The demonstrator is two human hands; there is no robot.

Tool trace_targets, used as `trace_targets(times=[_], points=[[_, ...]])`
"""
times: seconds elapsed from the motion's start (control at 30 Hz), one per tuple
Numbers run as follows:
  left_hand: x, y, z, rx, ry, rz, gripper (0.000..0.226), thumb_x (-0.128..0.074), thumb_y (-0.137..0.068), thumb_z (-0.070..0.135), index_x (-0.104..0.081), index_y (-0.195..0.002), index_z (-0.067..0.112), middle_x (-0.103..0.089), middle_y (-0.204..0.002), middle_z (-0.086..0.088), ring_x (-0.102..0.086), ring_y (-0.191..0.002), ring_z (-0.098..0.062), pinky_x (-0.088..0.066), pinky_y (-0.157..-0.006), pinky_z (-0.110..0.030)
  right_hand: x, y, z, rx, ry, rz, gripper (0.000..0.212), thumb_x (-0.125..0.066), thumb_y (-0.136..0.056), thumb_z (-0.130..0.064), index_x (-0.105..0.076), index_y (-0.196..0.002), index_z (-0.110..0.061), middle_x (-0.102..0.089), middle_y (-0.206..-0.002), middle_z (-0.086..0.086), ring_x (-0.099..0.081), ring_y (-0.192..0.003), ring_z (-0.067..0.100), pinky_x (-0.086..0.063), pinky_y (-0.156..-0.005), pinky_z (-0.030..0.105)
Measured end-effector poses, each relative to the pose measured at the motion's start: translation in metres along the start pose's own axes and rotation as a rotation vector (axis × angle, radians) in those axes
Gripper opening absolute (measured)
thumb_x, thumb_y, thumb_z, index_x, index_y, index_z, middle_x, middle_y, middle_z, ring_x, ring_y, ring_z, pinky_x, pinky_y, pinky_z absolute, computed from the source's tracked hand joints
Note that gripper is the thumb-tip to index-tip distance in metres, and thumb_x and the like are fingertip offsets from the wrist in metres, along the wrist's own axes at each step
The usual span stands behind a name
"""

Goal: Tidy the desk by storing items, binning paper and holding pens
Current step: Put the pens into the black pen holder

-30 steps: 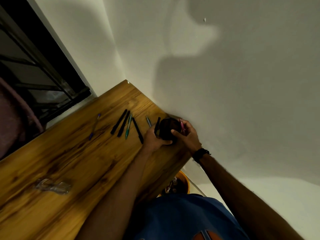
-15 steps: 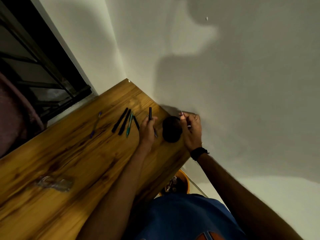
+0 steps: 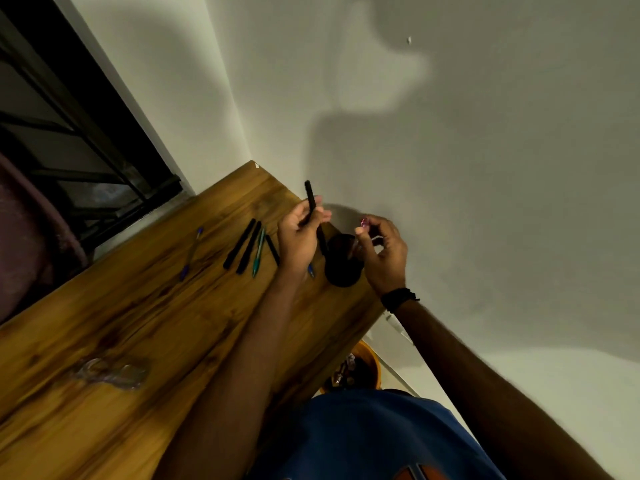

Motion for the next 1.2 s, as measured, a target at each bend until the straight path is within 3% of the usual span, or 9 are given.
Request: trace_targets(times=[0.1, 0.27, 0.43, 0.53, 0.67, 0.73, 0.87, 1.03, 1.2], points=[[-0.01, -0.003, 0.007, -0.022, 0.03, -0.03, 0.01, -0.059, -0.094, 0.007, -0.061, -0.104, 0.006, -0.073, -0.094, -0.01, -0.072, -0.092, -0.017, -0.054, -0.084, -0.021, -0.009, 0.009, 0.022, 0.007, 0.204, -0.096, 0.012, -0.062, -0.093, -0.023, -0.065, -0.102, -0.016, -0.065, -0.095, -0.002, -0.059, -0.085, 0.018, -0.05, -0.072, 0.033], [-0.015, -0.005, -0.015, -0.038, -0.155, -0.047, 0.009, -0.063, -0.094, 0.028, -0.069, -0.09, 0.021, -0.073, -0.09, 0.007, -0.069, -0.092, -0.012, -0.054, -0.082, -0.028, -0.014, 0.018, 0.036, -0.006, 0.407, -0.143, 0.016, -0.065, -0.09, -0.027, -0.066, -0.095, -0.011, -0.065, -0.09, 0.008, -0.059, -0.085, 0.027, -0.041, -0.075, 0.029], [-0.011, -0.002, -0.045, -0.103, -0.416, -0.001, 0.047, -0.061, -0.085, 0.053, -0.075, -0.1, 0.01, -0.068, -0.102, -0.002, -0.063, -0.096, -0.012, -0.057, -0.082, -0.037, -0.014, 0.017, 0.04, -0.075, 0.439, -0.116, 0.019, -0.064, -0.092, -0.028, -0.067, -0.098, -0.011, -0.062, -0.098, 0.01, -0.057, -0.088, 0.025, -0.04, -0.071, 0.024], [-0.016, -0.001, -0.063, -0.056, -0.462, -0.056, 0.04, -0.062, -0.088, 0.047, -0.075, -0.104, 0.012, -0.062, -0.118, -0.005, -0.056, -0.109, -0.01, -0.052, -0.094, -0.032, -0.014, 0.017, 0.043, -0.104, 0.445, -0.12, 0.02, -0.061, -0.092, -0.031, -0.066, -0.102, -0.015, -0.06, -0.103, 0.008, -0.056, -0.089, 0.022, -0.04, -0.07, 0.023], [-0.02, 0.003, -0.08, -0.027, -0.668, -0.12, 0.052, -0.052, -0.086, 0.058, -0.074, -0.11, 0.016, -0.059, -0.13, -0.009, -0.05, -0.124, -0.022, -0.042, -0.102, -0.035, -0.011, 0.019, 0.038, -0.087, 0.398, -0.08, 0.021, -0.064, -0.089, -0.024, -0.063, -0.106, -0.011, -0.059, -0.109, 0.009, -0.058, -0.095, 0.023, -0.047, -0.075, 0.026], [-0.017, 0.004, -0.087, -0.009, -0.722, -0.114, 0.043, -0.057, -0.09, 0.049, -0.071, -0.115, 0.016, -0.057, -0.132, -0.01, -0.048, -0.126, -0.025, -0.041, -0.104, -0.038, -0.011, 0.02, 0.034, -0.089, 0.368, -0.068, 0.024, -0.065, -0.087, -0.021, -0.061, -0.108, -0.011, -0.058, -0.111, 0.008, -0.057, -0.095, 0.02, -0.042, -0.076, 0.018], [-0.007, 0.013, -0.082, -0.022, -0.608, -0.037, 0.044, -0.063, -0.089, 0.045, -0.061, -0.127, 0.023, -0.058, -0.128, -0.004, -0.049, -0.121, -0.018, -0.047, -0.094, -0.036, -0.017, 0.024, 0.026, -0.072, 0.328, -0.067, 0.024, -0.065, -0.087, -0.02, -0.059, -0.108, -0.01, -0.056, -0.106, 0.006, -0.052, -0.09, 0.013, -0.041, -0.073, 0.018], [0.031, 0.019, -0.08, 0.015, -0.526, 0.161, 0.029, -0.062, -0.089, 0.037, -0.062, -0.115, 0.025, -0.062, -0.115, 0.002, -0.057, -0.108, -0.016, -0.053, -0.084, -0.036, -0.032, 0.04, 0.003, 0.076, 0.243, -0.099, 0.02, -0.067, -0.087, -0.014, -0.062, -0.106, -0.009, -0.06, -0.099, 0.006, -0.053, -0.085, 0.011, -0.042, -0.073, 0.019], [0.082, 0.029, -0.109, 0.133, -0.71, 0.303, 0.028, -0.065, -0.085, 0.032, -0.062, -0.11, 0.02, -0.066, -0.1, 0.0, -0.063, -0.093, -0.02, -0.055, -0.075, -0.038, -0.077, 0.074, 0.005, 0.107, 0.332, -0.451, 0.02, -0.056, -0.093, -0.027, -0.061, -0.111, -0.019, -0.061, -0.104, -0.002, -0.061, -0.081, 0.016, -0.054, -0.064, 0.036]])
Point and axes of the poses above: each hand's wrist, its own y-axis away from the middle knuckle, its own x-axis out of the back of the hand, z = x × y, the point moved 7 cm from there along -y, towards the middle knuckle
